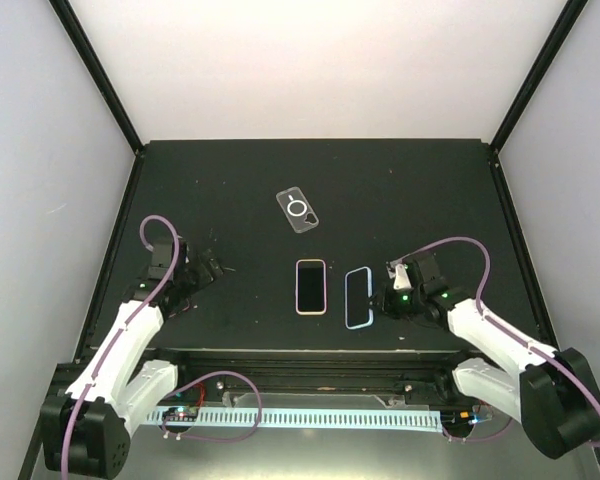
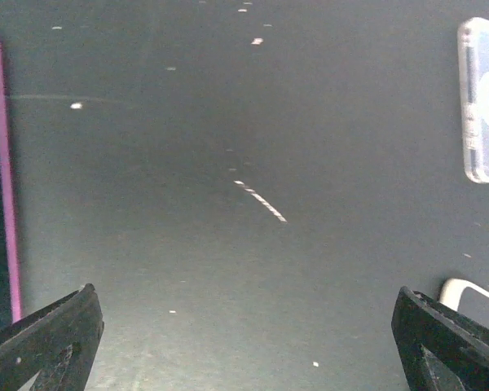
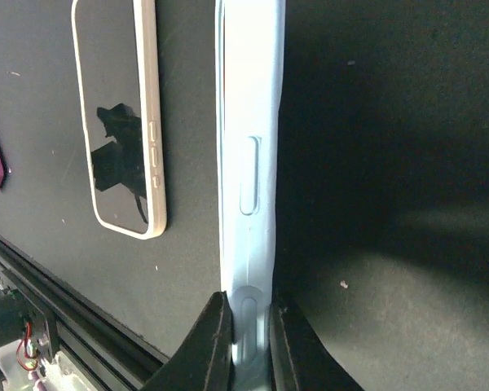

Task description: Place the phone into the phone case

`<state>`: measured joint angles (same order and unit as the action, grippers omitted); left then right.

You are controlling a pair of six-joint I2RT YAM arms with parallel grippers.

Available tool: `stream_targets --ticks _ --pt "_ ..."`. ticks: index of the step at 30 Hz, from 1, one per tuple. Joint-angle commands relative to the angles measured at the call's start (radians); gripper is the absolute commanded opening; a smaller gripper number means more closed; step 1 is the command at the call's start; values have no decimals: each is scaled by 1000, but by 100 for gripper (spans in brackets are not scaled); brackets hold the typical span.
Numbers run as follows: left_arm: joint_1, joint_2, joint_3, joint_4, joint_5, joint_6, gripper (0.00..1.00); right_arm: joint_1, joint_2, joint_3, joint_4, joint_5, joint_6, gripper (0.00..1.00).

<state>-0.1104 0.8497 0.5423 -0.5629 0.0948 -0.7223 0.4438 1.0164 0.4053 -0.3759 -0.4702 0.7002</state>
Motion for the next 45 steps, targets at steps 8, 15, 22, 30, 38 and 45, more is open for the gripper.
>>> stream_targets --ticks 8,15,22,30,38,45 --pt "60 70 81 -131 -335 -86 99 -68 112 -15 57 43 -75 21" --pt "116 83 81 -118 -409 -125 99 -71 74 17 -6 82 -64 46" --pt "169 151 79 -125 -489 -185 99 -71 0 82 -105 119 -82 78" --pt "251 265 65 -41 -445 -156 99 -71 -31 189 -194 151 -111 99" --pt "264 352 47 26 -374 -126 99 -71 -35 209 -152 123 -84 100" --pt "277 439 42 78 -306 -118 99 -71 -32 198 -119 107 -93 100"
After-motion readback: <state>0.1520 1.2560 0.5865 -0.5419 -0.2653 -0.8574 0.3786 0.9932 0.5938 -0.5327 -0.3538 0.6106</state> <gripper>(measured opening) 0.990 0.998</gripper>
